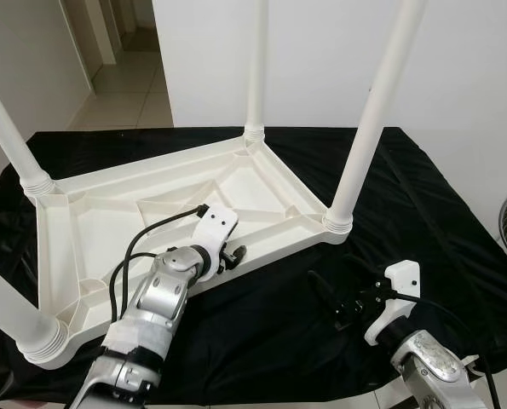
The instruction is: Building children table
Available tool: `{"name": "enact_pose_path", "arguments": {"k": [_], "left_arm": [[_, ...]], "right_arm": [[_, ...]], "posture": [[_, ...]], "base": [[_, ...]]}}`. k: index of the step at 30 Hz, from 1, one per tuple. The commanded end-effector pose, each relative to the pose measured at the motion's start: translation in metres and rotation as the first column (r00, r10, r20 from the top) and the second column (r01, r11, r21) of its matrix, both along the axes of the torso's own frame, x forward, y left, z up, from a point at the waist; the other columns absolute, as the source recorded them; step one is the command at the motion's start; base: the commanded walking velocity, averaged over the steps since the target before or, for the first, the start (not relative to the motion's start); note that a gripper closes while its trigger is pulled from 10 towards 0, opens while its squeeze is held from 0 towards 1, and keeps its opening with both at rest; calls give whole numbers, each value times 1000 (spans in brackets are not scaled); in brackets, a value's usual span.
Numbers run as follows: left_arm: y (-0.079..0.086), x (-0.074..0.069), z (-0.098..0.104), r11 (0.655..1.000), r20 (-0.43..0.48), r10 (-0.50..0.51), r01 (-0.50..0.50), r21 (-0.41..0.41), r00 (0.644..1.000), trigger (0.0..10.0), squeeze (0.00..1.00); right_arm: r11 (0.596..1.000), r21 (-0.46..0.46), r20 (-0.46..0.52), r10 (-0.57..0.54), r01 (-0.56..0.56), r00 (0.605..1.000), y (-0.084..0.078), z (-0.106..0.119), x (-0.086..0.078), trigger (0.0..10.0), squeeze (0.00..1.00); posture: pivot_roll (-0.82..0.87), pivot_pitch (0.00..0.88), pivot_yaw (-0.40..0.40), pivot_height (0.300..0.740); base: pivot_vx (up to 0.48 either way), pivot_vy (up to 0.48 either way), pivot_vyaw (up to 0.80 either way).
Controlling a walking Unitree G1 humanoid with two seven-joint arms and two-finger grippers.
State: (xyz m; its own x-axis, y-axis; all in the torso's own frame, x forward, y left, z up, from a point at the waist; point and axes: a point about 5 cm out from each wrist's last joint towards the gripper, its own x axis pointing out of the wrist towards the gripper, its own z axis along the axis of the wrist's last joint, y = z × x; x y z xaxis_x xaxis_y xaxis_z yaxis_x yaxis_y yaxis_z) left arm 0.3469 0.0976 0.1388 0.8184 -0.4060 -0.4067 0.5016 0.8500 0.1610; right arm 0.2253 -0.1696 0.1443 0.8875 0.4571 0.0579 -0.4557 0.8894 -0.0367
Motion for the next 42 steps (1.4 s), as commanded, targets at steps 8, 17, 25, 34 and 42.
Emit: {"name": "enact_pose_path", "arguments": {"k": [8,17,25,34,42], "left_arm": [[16,9,-3,977,39,201,-203,70,979,0,0],[43,8,-7,947,41,300,-303,103,953,0,0],[60,3,-9,929,50,349,-353,116,936,0,0],[5,-1,9,995,180,82,-89,33,980,10000,0],[-10,-9,19,998,230,-39,47,-31,972,10000,820]], "right_arm": [[1000,-5,8,-12,13,1000,-1,0,-1,10000,0],[1000,-2,7,-20,20,1000,0,0,-2,10000,0],[1000,1,5,-18,18,1000,1,-1,0,10000,0],[1000,4,6,-2,2,1000,5,-1,3,10000,0],[1000,8,6,-14,14,1000,6,-1,2,10000,0]], "posture": [[-107,54,29,740],[-105,62,32,740],[-85,64,20,740],[-73,68,14,740],[-79,70,24,740]], "base": [[0,0,0],[0,0,0],[0,0,0],[0,0,0],[0,0,0]]}}
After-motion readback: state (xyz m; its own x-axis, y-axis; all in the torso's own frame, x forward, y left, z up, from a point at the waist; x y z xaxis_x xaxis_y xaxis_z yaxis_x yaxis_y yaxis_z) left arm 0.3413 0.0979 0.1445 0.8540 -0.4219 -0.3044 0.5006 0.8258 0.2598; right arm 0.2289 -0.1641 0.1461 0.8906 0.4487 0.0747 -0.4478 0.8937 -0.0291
